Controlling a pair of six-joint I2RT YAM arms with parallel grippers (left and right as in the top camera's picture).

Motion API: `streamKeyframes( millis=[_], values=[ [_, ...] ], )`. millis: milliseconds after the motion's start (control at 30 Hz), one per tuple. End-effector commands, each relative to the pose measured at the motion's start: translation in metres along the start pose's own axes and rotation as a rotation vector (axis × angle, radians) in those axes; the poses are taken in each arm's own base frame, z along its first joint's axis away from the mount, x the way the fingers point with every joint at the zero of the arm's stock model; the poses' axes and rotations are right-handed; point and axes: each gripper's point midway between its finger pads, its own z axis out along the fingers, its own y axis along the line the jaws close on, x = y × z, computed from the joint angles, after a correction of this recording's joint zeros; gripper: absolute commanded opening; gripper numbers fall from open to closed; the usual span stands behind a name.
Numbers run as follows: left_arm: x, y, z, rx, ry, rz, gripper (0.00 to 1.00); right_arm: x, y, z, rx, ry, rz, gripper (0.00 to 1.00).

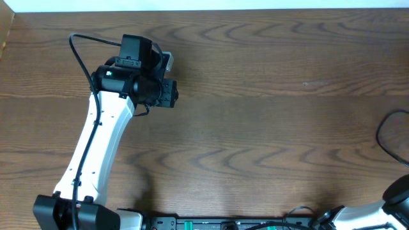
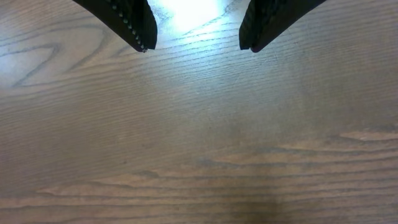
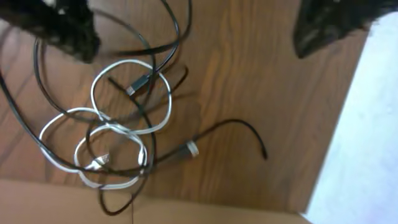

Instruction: Untangle cables

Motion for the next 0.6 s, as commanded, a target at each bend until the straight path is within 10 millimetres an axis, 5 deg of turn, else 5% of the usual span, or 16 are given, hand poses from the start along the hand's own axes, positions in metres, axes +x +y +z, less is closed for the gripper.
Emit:
streamKeyframes(
  millis=[0,133,300,400,567],
  values=[
    [0.002,0.002,0.002,-0.002,0.01,0.002,0.49,0.009,0.0,0.01,0.005,0.037,-0.021,0.99],
    [0.002,0.002,0.002,-0.002,0.009,0.002,0.5,0.017,0.014,0.01,-0.076,0.083,-0.021,0.99],
    [0.002,0.002,0.002,-0.002,0.008,0.003,0.49,0.045,0.07,-0.007,-0.391,0.246,-0.03,0.99],
    [0.0,0.002,0.002,-0.002,0.0,0.004,0.49,0.072,0.102,-0.026,-0.558,0.359,-0.084,0.99],
    [-0.007,0.002,0.0,0.0,-0.03,-0.068,0.46,0.14,0.142,-0.049,-0.703,0.434,-0.48,0.99]
  ],
)
